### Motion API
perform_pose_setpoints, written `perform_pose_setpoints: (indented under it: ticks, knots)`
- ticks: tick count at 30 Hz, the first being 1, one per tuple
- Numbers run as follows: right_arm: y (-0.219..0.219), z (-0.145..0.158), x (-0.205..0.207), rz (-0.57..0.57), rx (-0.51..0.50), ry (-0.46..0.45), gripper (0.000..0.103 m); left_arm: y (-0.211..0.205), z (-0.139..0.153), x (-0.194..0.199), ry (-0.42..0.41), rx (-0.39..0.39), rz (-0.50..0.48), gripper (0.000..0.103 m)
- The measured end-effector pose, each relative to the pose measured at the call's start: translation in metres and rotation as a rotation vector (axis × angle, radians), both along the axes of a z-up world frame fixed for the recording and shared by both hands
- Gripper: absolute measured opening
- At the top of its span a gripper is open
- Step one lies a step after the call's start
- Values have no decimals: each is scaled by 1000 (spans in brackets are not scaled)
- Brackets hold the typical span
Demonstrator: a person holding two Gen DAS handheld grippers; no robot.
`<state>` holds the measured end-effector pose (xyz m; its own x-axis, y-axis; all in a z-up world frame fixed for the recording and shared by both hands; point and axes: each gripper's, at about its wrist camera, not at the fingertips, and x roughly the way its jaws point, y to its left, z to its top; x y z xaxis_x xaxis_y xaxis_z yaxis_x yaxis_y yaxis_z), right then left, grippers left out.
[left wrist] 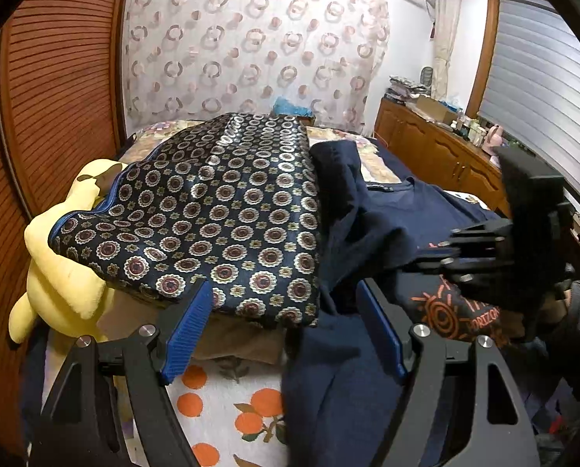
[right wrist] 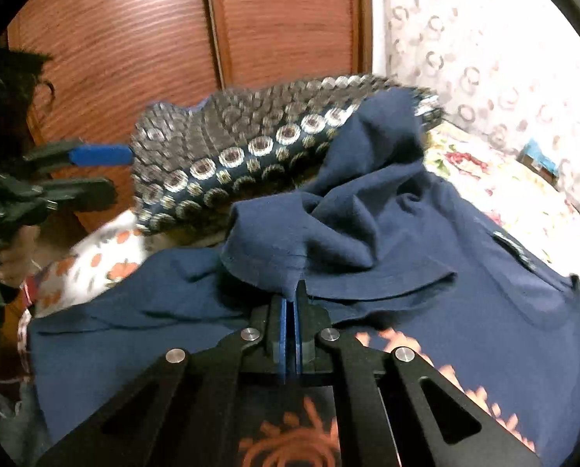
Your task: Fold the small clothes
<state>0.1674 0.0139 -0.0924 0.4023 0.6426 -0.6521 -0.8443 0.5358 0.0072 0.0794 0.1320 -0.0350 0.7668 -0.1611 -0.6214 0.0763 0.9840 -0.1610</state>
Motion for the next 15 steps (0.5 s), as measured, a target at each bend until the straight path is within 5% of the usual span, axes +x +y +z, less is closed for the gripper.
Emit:
perform_pose_setpoints:
  ticks: [5,9,11,13,15]
  knots:
    - [-44,16,-28,-63,87,-12,3,-9,2,-2,-10,4,-27,77]
    - [-57,10,-36,-108,60,-29,3,-18,4,8,-7,15,-46,77]
    - [-60,5,-36,-147,25,-40,11,-22,6,18,-3,19,-56,77]
    - [-59,1,-32,-176,-2,-41,34,-30,8,27,2,22,-70,77]
    - [-61,-1,-28,-190,-2,-44,37,-39,9,39,10,27,-96,77]
